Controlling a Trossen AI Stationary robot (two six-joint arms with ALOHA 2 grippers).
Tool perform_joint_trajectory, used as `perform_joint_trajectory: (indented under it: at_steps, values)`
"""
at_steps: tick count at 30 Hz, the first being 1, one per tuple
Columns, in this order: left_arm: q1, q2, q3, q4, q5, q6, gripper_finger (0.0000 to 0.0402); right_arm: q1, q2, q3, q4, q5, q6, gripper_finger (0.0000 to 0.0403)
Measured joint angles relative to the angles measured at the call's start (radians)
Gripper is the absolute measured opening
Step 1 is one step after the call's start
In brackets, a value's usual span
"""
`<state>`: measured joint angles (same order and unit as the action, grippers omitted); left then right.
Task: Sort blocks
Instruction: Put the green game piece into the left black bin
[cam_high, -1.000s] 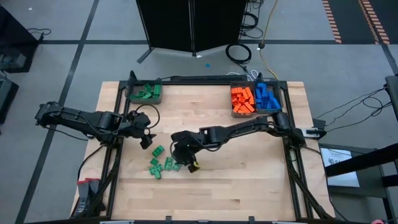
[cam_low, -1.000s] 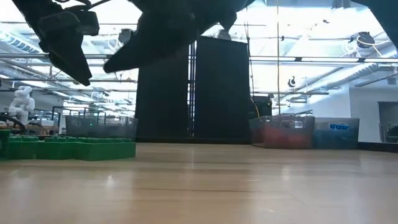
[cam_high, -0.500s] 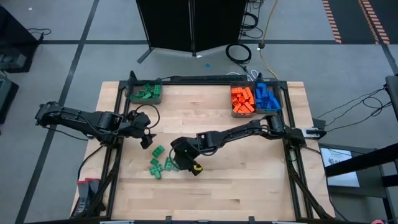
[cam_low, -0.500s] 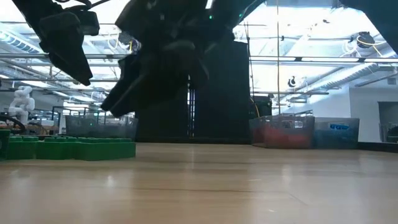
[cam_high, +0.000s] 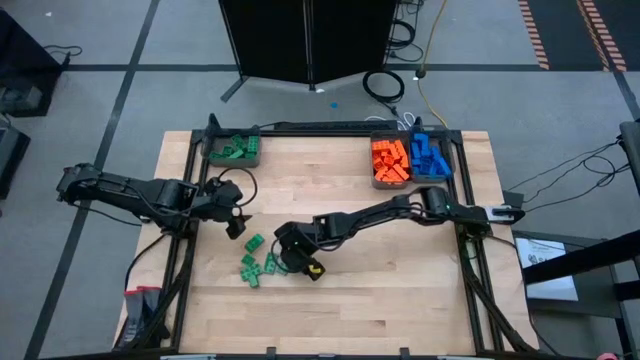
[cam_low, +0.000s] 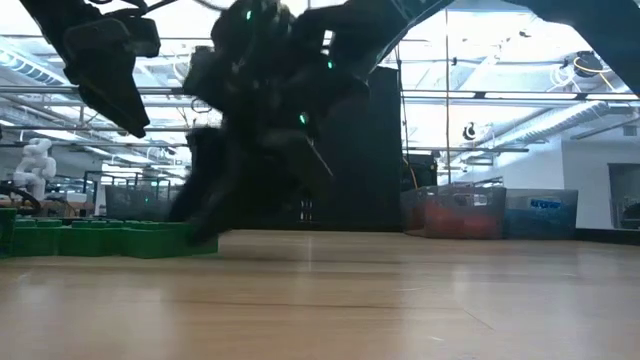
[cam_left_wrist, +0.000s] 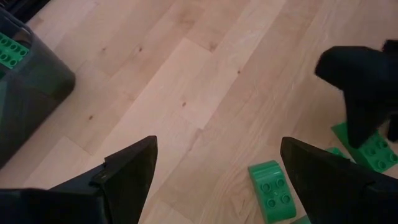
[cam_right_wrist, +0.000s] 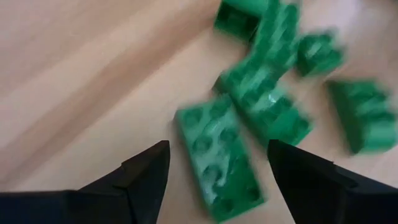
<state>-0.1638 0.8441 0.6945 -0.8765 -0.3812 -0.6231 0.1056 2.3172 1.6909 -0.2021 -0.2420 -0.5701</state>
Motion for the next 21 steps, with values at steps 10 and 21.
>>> perform_joint_trajectory:
  at_steps: [10, 21]
  values:
    - [0.0, 0.0, -0.001, -0.001, 0.001, -0.001, 0.0343, -0.008, 0.039, 0.003, -0.047, -0.031, 0.058, 0.0197]
    - [0.0, 0.0, -0.001, 0.031, 0.007, -0.028, 0.0343, -0.027, -0.002, -0.002, -0.099, -0.02, 0.315, 0.012]
